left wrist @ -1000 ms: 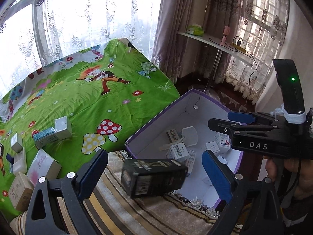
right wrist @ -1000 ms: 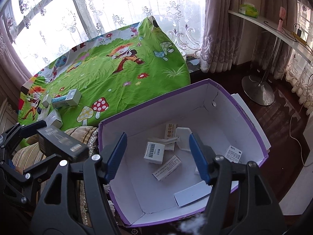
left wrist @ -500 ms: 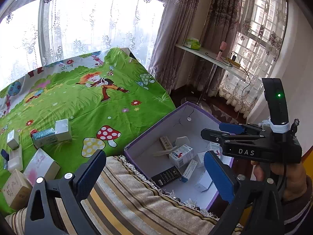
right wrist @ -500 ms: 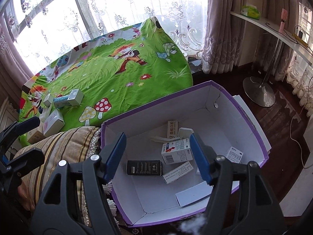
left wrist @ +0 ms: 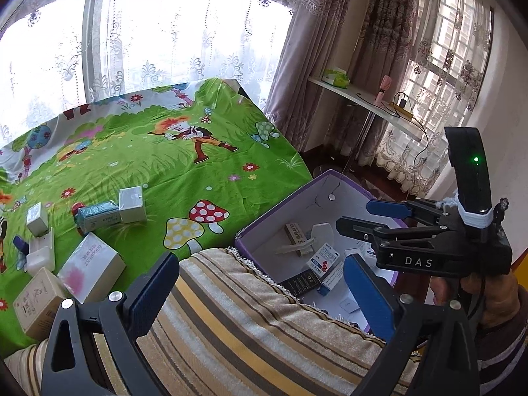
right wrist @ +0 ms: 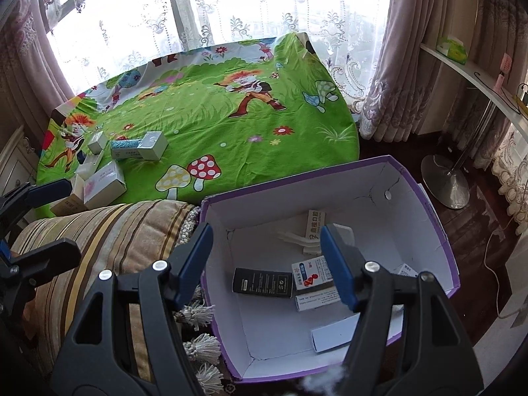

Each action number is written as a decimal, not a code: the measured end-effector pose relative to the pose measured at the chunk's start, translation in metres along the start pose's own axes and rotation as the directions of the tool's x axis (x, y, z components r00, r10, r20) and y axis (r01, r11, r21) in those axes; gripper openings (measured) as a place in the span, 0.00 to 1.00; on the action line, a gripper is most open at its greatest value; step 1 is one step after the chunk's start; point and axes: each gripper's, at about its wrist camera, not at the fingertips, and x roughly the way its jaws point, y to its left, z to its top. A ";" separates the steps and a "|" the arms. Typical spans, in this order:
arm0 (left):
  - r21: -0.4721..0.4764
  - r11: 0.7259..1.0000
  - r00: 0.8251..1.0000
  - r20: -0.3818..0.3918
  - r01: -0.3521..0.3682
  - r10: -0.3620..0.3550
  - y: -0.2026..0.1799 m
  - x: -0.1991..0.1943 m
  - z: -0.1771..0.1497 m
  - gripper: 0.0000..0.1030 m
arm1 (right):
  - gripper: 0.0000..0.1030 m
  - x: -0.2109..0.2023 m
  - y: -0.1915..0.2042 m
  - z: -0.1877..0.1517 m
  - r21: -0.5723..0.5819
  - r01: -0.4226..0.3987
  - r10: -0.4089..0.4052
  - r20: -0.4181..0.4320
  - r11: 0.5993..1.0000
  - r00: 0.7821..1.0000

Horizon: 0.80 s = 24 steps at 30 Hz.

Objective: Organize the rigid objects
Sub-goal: 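Move both open grippers back over the remaining boxes on the bed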

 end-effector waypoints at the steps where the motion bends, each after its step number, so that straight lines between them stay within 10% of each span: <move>1: -0.010 1.000 1.000 0.001 -0.004 0.004 0.005 -0.003 -0.002 0.98 | 0.69 0.001 0.003 0.000 0.003 -0.017 0.017 -0.003 1.000 1.000; 14: -0.214 0.972 0.995 0.015 -0.096 0.101 0.092 -0.050 -0.037 0.98 | 0.69 0.017 0.044 0.002 -0.073 -0.045 0.041 -0.057 0.996 0.998; 24: -0.401 0.898 0.980 0.007 -0.179 0.199 0.158 -0.076 -0.066 0.98 | 0.70 0.031 0.069 0.002 -0.115 -0.080 0.068 -0.104 0.990 0.992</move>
